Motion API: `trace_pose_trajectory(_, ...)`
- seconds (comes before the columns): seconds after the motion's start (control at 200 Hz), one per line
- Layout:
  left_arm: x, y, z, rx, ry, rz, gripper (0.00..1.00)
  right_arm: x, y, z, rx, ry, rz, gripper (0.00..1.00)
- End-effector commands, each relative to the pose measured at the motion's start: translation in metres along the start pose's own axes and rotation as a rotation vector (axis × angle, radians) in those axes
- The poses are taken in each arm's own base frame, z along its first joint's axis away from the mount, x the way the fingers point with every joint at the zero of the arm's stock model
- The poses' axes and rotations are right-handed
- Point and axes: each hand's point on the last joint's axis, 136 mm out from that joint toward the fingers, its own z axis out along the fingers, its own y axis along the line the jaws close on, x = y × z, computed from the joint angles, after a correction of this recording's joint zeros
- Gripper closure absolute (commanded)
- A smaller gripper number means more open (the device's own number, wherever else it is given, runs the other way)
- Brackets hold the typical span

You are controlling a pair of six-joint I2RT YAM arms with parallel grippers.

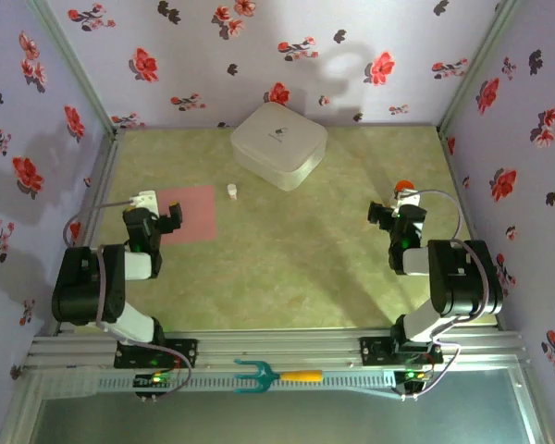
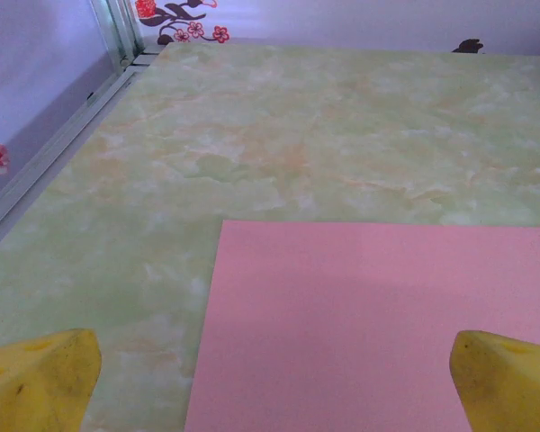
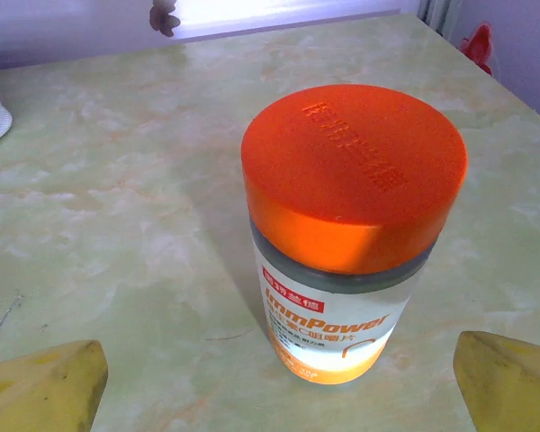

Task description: Fold a paper plane with a square sheet of paper (pick it up from the middle)

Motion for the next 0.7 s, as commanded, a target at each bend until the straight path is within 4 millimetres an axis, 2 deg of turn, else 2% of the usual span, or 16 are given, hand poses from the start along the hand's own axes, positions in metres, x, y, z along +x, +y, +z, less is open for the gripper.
trace_pose_trajectory(0.0,-0.007,-0.001,0.002,0.001,-0.020,-0.005,0.00,-0.009,0.003,0.002,-0.014,-0.019,0.021,0.01)
trace_pose_trajectory(0.145,-0.008,-0.001,0.002,0.003,-0.019,-0.005,0.00,-0.010,0.003,0.002,-0.012,-0.022,0.023,0.01)
trace_pose_trajectory(0.3,-0.006,-0.014,0.004,0.075,0.002,0.038,0.00,-0.009,0.002,0.003,-0.010,-0.017,0.026,0.01)
trace_pose_trajectory(0.695,-0.006,-0.014,0.004,0.076,0.000,0.038,0.00,-0.009,0.002,0.003,-0.010,-0.018,0.024,0.01)
